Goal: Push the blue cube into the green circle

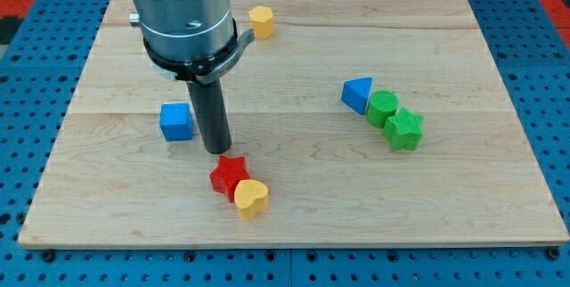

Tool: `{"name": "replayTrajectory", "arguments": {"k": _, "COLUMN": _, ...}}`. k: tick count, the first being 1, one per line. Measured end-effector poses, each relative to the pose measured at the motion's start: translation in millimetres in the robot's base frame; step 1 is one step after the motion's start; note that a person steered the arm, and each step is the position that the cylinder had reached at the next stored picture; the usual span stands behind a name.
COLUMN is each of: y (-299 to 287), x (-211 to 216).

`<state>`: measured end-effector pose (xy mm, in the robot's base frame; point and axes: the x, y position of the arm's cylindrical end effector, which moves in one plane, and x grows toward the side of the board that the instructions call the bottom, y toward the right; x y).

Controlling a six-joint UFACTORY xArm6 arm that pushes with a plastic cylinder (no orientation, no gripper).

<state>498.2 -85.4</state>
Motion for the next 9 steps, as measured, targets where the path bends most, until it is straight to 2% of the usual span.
{"name": "replayTrajectory", "arguments": {"k": 2, "y": 0.2, "x": 0.0}}
{"name": "replayTrajectory", "arguments": {"k": 4, "y": 38.9, "x": -2.2}}
{"name": "replayTrajectory", "arguments": {"k": 7, "y": -145.4, "x": -33.4}}
{"name": "replayTrajectory", "arguments": {"k": 8, "y": -103.4, "x": -61.6}}
{"name": "replayTrajectory", "arguments": {"k": 9, "y": 35.7, "x": -33.8}}
